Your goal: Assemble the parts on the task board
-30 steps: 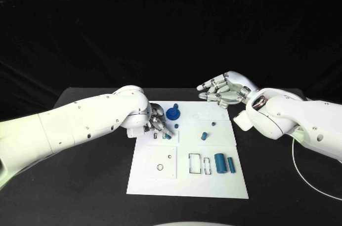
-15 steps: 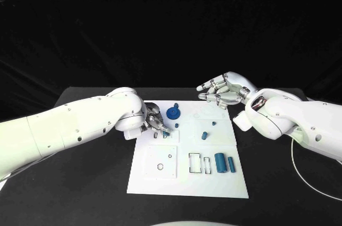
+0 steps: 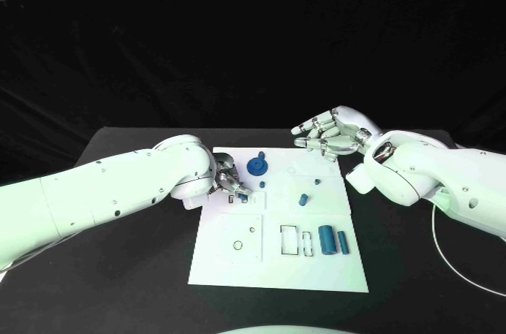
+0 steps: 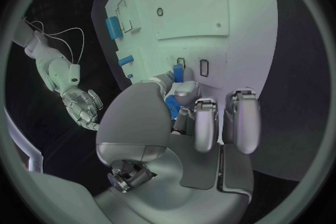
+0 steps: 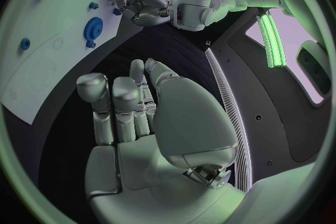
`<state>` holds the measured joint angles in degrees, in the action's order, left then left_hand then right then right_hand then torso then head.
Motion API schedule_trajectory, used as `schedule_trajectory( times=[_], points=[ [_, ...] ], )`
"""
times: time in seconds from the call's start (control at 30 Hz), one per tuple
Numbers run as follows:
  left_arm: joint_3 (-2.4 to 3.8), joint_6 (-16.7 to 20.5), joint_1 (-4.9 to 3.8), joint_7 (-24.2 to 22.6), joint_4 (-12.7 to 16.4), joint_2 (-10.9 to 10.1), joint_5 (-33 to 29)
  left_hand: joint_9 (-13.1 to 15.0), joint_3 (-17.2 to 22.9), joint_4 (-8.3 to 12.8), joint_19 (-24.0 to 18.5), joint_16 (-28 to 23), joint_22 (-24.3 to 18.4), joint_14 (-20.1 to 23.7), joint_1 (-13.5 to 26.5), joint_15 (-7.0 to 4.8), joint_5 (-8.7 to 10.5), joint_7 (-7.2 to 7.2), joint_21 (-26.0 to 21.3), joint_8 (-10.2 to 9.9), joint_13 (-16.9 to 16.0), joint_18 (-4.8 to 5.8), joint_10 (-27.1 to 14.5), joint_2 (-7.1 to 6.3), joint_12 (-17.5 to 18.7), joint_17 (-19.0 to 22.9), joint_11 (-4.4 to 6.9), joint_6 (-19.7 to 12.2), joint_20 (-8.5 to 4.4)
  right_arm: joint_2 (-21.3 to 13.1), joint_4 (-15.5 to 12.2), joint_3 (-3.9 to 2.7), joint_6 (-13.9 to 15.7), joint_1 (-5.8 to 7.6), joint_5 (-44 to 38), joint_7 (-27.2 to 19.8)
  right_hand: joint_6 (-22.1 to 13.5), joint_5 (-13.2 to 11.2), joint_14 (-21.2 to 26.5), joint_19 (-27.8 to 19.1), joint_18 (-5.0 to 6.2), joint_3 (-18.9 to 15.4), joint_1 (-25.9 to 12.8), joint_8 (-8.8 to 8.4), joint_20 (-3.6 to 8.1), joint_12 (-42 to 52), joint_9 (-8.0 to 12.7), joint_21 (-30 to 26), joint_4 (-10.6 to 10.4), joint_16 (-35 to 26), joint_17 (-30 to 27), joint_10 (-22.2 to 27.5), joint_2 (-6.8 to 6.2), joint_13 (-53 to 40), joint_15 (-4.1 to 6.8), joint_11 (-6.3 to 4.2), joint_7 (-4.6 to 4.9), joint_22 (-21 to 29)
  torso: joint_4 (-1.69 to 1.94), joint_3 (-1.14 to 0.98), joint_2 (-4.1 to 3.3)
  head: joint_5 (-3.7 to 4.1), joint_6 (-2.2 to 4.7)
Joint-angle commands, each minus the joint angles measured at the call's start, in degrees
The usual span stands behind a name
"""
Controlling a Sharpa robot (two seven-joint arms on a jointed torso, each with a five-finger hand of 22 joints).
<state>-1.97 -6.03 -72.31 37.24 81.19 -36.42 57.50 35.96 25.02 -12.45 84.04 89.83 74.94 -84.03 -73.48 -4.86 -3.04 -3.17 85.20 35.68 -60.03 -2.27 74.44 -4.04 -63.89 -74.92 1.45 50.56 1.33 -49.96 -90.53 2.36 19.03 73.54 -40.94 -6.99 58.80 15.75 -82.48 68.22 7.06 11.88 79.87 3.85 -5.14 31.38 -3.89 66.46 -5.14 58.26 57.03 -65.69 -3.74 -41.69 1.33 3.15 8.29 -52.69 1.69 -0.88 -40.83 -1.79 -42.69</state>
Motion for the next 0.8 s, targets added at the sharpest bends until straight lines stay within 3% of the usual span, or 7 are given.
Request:
schedule_trajectory(
  times=[0.03,0.47,0.8],
  points=[
    [0.03,-2.0,0.16,-0.2,-0.2,0.3,2.7,0.1,10.3,9.9,3.2,0.2,8.1,-6.0,0.2,0.01,0.04,0.33,0.4,0.3,0.2,0.71,0.3,-0.49,0.0,-15.1,-0.04,0.1,0.08,0.0,0.1,-0.01,-1.8,-0.04,2.5,-0.6,-0.4,0.2,0.2,-0.5,0.69,0.4,-0.4,0.03,0.07,-0.3,-0.1,-0.4,-0.1,-0.3,0.0,0.5,-0.4,0.1,-0.23,0.04,0.16,0.1,-0.09,0.03,-0.03,-0.04,0.01],
    [0.02,-7.6,0.33,0.0,-0.2,0.2,3.4,0.3,11.1,10.3,3.2,0.2,8.1,-6.0,0.5,0.01,-0.06,0.33,0.4,0.4,0.0,0.71,0.4,-0.88,-0.2,-15.1,-0.04,0.1,0.08,0.0,0.4,0.0,-2.9,-0.04,3.8,-0.7,-0.4,0.2,0.2,-0.5,0.69,0.4,-0.4,0.03,0.07,-0.3,-0.1,-0.4,-0.1,-0.3,0.0,0.5,-0.4,0.1,-0.23,0.04,0.16,0.1,-0.07,-0.03,-0.01,-0.15,-0.27],
    [0.02,-9.1,0.34,0.0,-0.2,0.2,3.4,0.3,11.3,10.3,3.1,0.2,7.9,-6.0,0.6,0.01,-0.1,0.33,0.2,0.4,0.1,0.66,0.4,-0.98,-0.1,-15.1,-0.04,0.2,0.08,0.1,0.5,0.0,-3.5,-0.03,3.9,-0.7,-0.4,0.2,0.2,-0.5,0.68,0.4,-0.6,0.02,0.04,-0.3,-0.1,-0.5,-0.3,-0.1,0.3,0.5,-0.33,0.1,-0.26,0.07,0.19,0.1,-0.05,-0.02,-0.01,-0.2,-0.32]
  ],
)
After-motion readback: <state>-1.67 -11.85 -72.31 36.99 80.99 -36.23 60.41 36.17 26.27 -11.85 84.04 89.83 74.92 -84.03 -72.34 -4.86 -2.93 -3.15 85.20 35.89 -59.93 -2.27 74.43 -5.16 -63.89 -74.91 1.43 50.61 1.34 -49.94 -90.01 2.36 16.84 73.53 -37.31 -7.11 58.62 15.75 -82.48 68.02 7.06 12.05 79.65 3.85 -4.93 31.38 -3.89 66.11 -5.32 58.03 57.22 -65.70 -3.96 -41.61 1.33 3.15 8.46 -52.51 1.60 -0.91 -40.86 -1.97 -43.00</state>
